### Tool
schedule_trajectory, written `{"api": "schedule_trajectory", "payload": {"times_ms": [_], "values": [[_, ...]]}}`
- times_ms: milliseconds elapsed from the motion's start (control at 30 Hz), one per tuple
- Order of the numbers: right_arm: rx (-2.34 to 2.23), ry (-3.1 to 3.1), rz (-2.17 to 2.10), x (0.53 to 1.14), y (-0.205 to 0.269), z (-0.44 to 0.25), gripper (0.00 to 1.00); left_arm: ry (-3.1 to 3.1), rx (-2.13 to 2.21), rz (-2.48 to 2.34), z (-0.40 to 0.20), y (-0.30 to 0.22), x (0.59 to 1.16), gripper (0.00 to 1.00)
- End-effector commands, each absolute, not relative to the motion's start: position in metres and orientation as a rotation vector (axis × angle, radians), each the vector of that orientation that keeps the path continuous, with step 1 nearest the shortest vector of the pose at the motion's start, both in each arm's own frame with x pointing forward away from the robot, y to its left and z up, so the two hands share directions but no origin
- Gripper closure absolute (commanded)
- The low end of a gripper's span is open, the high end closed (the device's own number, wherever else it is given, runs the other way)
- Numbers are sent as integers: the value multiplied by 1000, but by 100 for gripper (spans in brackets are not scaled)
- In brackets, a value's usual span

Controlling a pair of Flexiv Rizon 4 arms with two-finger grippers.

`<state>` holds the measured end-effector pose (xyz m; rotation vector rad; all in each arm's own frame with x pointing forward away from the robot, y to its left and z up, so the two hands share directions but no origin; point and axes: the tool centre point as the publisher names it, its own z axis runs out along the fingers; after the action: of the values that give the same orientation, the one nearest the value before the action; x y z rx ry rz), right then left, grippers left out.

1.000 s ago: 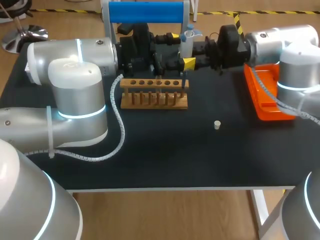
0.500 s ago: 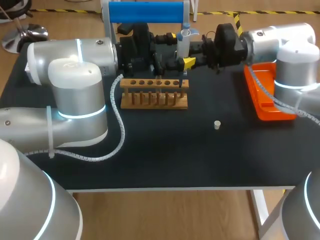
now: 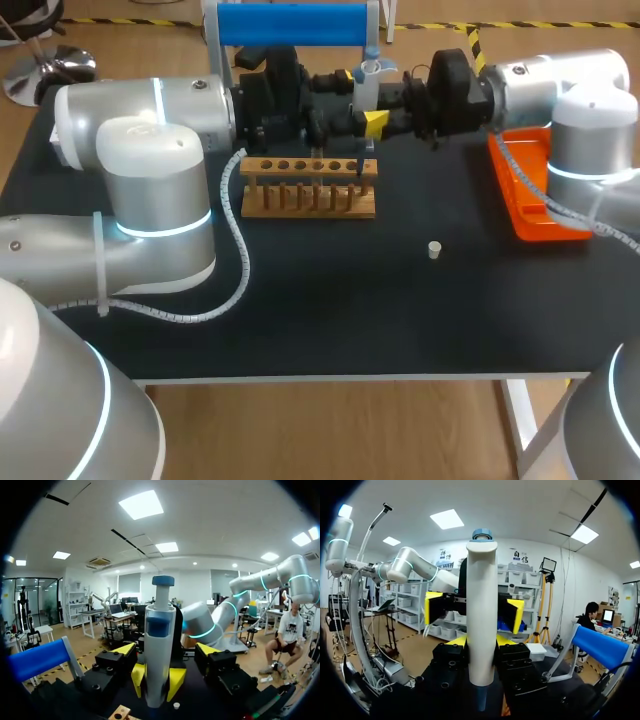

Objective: Invert the test tube, pick up the pipette, mount the tip to pipette, aspirate from beaker and dispense into the tube, eject the tip, return the pipette, and cap with the stopper.

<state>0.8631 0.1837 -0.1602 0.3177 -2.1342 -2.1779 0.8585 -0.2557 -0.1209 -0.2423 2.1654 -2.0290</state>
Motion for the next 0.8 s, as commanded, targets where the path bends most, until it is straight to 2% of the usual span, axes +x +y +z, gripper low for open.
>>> {"api": "schedule_trajectory", "payload": {"times_ms": [33, 600, 633, 667, 700, 800], "values": [[318, -2136, -2183, 862, 184, -160, 100, 2157, -246, -2031, -122, -257, 858, 100], [347, -2139, -2160, 858, 182, -159, 100, 2157, -246, -2031, -122, -257, 858, 100], [346, -2140, -2160, 857, 182, -158, 81, 2157, -246, -2031, -122, -257, 858, 100], [342, -2140, -2160, 856, 181, -158, 54, 2157, -246, -2031, -122, -257, 858, 100], [339, -2140, -2161, 855, 179, -157, 2, 2157, -246, -2031, -122, -257, 858, 100], [335, -2136, -2163, 851, 173, -155, 0, 2157, -246, -2031, -122, -257, 858, 100]]}}
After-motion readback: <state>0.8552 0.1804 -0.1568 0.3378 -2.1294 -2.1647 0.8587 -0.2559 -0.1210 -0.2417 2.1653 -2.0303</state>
